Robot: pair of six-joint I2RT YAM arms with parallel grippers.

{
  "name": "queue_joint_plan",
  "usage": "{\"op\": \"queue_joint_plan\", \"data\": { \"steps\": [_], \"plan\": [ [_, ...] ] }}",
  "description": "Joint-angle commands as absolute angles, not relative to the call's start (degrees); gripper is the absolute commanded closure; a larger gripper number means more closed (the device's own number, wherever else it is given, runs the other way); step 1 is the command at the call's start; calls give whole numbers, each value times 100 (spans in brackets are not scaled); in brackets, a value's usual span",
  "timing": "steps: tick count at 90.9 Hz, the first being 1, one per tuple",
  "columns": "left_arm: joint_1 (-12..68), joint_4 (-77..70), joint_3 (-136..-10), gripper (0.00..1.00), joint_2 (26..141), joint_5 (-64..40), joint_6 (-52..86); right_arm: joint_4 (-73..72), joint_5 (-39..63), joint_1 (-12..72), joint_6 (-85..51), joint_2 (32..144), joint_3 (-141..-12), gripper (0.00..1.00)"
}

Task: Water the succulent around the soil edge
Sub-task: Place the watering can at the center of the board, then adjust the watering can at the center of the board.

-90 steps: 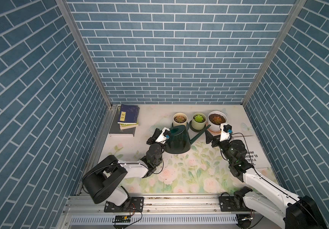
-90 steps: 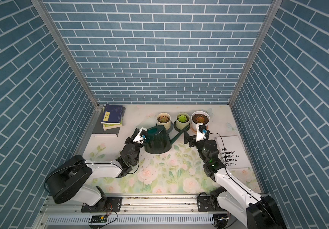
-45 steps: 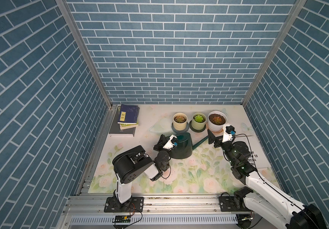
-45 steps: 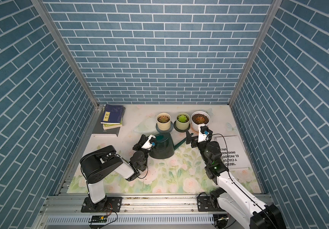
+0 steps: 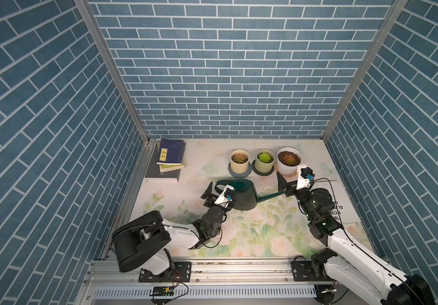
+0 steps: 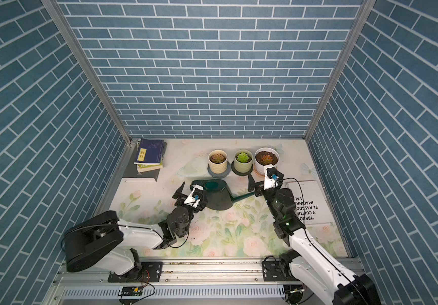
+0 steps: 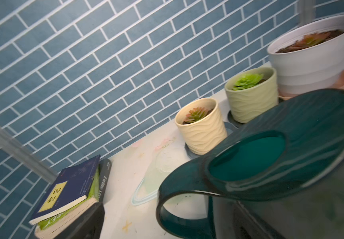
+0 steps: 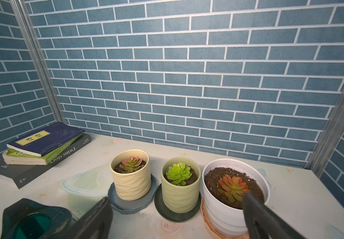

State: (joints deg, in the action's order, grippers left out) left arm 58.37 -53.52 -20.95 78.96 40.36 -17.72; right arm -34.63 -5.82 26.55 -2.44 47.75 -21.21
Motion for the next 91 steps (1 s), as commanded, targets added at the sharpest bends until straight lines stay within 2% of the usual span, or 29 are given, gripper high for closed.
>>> {"op": "queue_joint_plan", "data": {
  "steps": [1, 16, 33, 45, 57, 63, 74, 91],
  "plan": [
    [5667, -2910, -2277, 0, 7066, 2243, -1155, -3432, -607, 2624, -32, 4693, -2179, 0],
    [4890, -939, -3350, 0, 6377, 1314, -1752, -3322, 17, 2598, -35, 4770, -2255, 1],
    [2499, -18, -3910, 0, 6292, -1808, -2779, -3231, 1069, 2588, 70, 4872, -2383, 1],
    [1318, 773, -5030, 0, 6976, -3246, -3554, -2963, 1880, 2584, 208, 5005, -2639, 1],
    [1056, 1636, -5827, 0, 8041, -3530, -4291, -2597, 3168, 2604, 538, 5254, -2892, 1],
    [1059, 1841, -6058, 0, 8511, -3763, -4477, -2170, 3407, 2686, 769, 5495, -3149, 0],
    [1133, 1791, -6134, 0, 9051, -4102, -4700, -1177, 3109, 2967, 1156, 6013, -3699, 1],
    [1234, 1956, -6205, 0, 9365, -4495, -5086, -1397, 2402, 3382, 1186, 6594, -3593, 1]
  ]
}}
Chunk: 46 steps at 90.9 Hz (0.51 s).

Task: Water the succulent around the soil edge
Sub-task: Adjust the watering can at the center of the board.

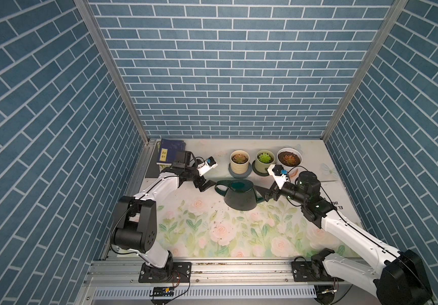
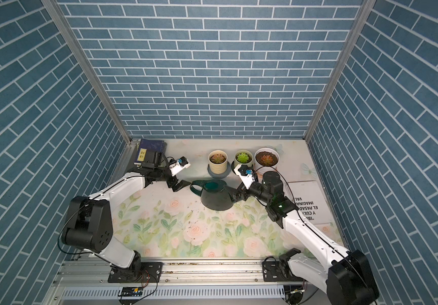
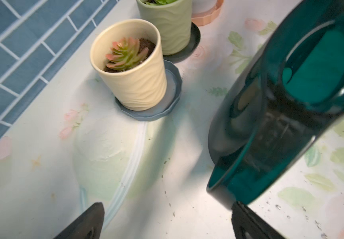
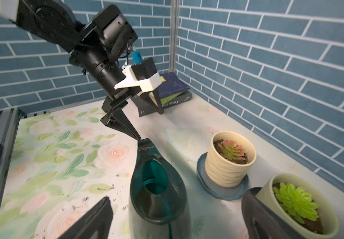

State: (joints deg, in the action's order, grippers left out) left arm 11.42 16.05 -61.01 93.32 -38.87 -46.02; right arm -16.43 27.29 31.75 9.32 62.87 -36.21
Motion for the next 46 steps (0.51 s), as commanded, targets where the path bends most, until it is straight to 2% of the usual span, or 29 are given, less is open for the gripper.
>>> {"op": "queue_joint_plan", "data": {
  "steps": [1, 18, 33, 46],
  "plan": [
    [1236, 1975, -6223, 0, 9376, -4519, -5105, -1419, 2370, 3400, 1187, 6628, -3594, 1],
    [1529, 2134, -6335, 0, 9549, -4681, -5256, -1771, 1887, 3479, 1034, 7185, -3603, 1],
    [2117, 2105, -6188, 0, 9604, -4568, -5316, -1373, 1548, 3467, 1252, 7410, -3724, 1],
    [2224, 2201, -6361, 2, 9901, -4763, -5346, -1019, 1654, 3338, 1574, 7501, -3851, 1]
  ]
}}
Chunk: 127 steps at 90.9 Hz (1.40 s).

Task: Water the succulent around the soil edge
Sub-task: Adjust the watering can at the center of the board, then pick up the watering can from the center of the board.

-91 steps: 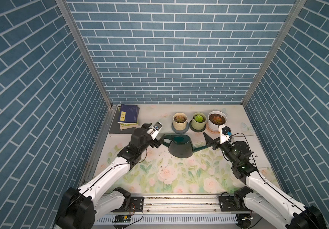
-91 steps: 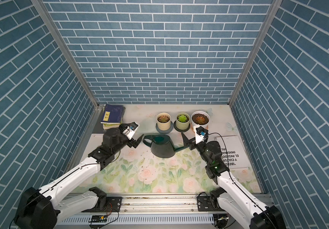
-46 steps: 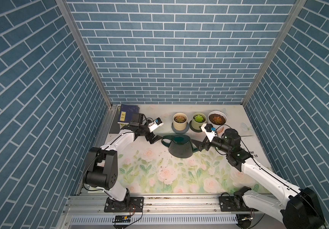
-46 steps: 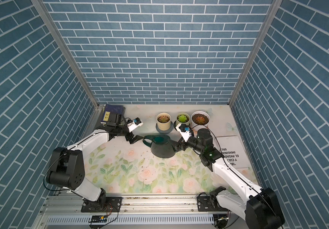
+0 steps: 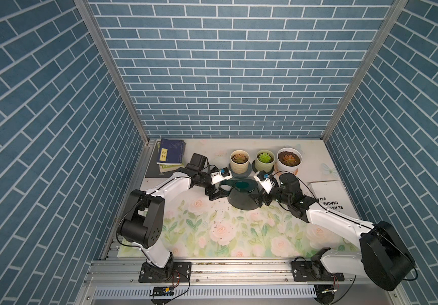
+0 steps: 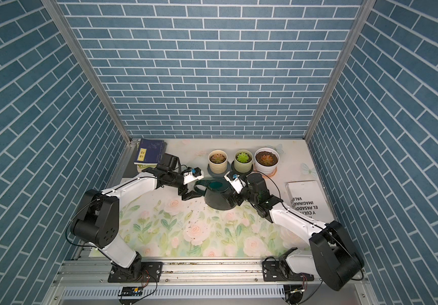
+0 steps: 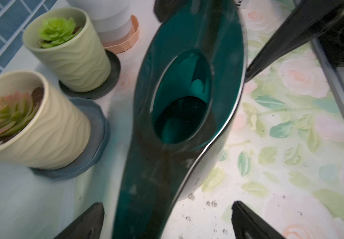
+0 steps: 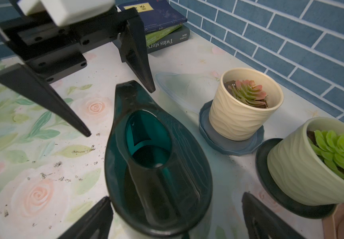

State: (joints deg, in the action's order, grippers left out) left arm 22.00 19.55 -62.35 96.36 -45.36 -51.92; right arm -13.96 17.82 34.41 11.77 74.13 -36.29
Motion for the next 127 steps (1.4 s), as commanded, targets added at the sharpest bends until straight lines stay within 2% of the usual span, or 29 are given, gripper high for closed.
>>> {"op": "queue_joint_plan", "data": {
  "steps": [1, 14, 37, 51, 59, 73, 83, 87, 100, 113, 119, 127],
  "plan": [
    [2232, 2257, -6389, 2, 9925, -4759, -5354, -1002, 1658, 3321, 1587, 7512, -3863, 1],
    [2608, 2355, -6147, 10, 9595, -4588, -5197, -901, 1460, 2964, 1647, 7663, -4038, 2],
    [3290, 355, -4499, 16, 8113, -3822, -3554, -913, 1335, 2807, 1670, 7802, -4201, 1],
    [3670, -865, -3938, 14, 7771, -2619, -2533, -1004, 1496, 2808, 1584, 7625, -4126, 1],
    [3884, -1471, -3767, 15, 7670, -1561, -1584, -1175, 1466, 2804, 1439, 7437, -4000, 1],
    [4355, -1168, -3978, 14, 7551, -135, -145, -1592, 1332, 2804, 1105, 7119, -3743, 1],
    [4622, -693, -4143, 16, 7576, 306, 328, -1753, 1217, 2804, 910, 7026, -3670, 1],
    [4710, -552, -4224, 20, 7618, 451, 449, -1792, 1149, 2804, 844, 7029, -3670, 1],
    [4755, -267, -4508, 29, 7840, 183, 556, -1862, 992, 2804, 757, 7031, -3674, 1],
    [4755, 222, -4800, 32, 8002, -21, 355, -1769, 917, 2806, 764, 6983, -3687, 1],
    [4755, 531, -4923, 38, 8056, -14, 240, -1773, 906, 2807, 771, 6941, -3654, 0],
    [4755, 761, -4974, 38, 8076, 43, 188, -1763, 880, 2806, 773, 6911, -3634, 1]
  ]
}}
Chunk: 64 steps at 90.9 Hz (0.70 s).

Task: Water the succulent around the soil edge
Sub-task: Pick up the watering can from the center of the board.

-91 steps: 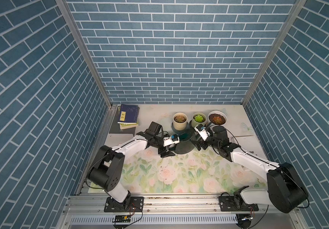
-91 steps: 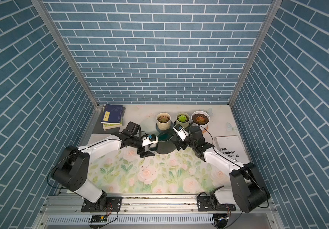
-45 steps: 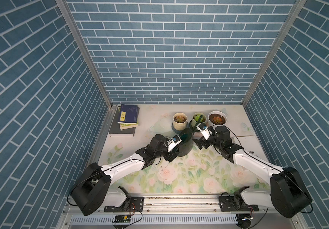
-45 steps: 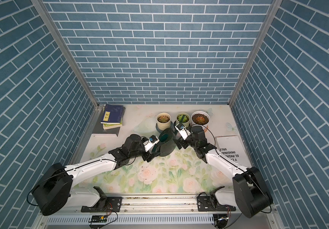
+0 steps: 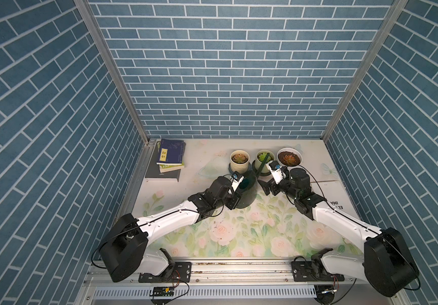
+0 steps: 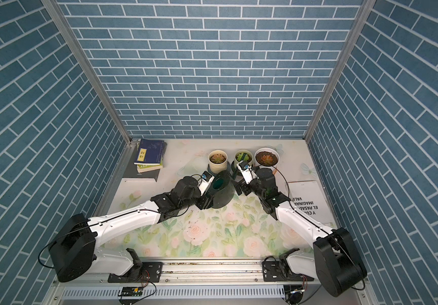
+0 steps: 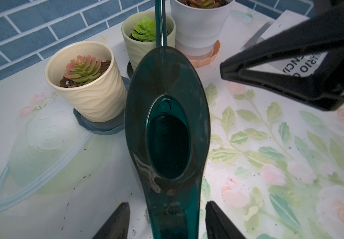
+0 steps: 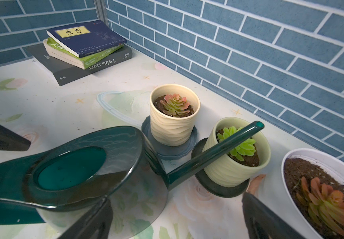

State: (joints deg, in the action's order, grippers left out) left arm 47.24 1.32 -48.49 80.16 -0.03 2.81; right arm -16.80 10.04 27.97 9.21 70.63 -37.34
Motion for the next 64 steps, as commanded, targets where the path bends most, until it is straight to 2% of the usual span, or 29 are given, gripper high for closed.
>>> {"op": "queue_joint_plan", "data": {
  "steps": [1, 14, 36, 45, 53, 64],
  "plan": [
    [4759, 776, -4974, 38, 8072, 61, 186, -1760, 875, 2805, 773, 6909, -3632, 1],
    [4755, 729, -4902, 38, 8058, 120, 205, -1770, 870, 2805, 773, 6891, -3604, 1],
    [4755, 230, -4616, 45, 8231, -40, 342, -1760, 870, 2804, 765, 6882, -3599, 1],
    [4755, 299, -4730, 54, 8377, -62, 340, -1751, 870, 2806, 765, 6879, -3595, 1],
    [4755, 324, -4772, 68, 8373, -38, 339, -1753, 861, 2804, 765, 6864, -3595, 1],
    [4755, 436, -4749, 81, 8210, 16, 325, -1738, 878, 2802, 765, 6878, -3603, 1]
  ]
}}
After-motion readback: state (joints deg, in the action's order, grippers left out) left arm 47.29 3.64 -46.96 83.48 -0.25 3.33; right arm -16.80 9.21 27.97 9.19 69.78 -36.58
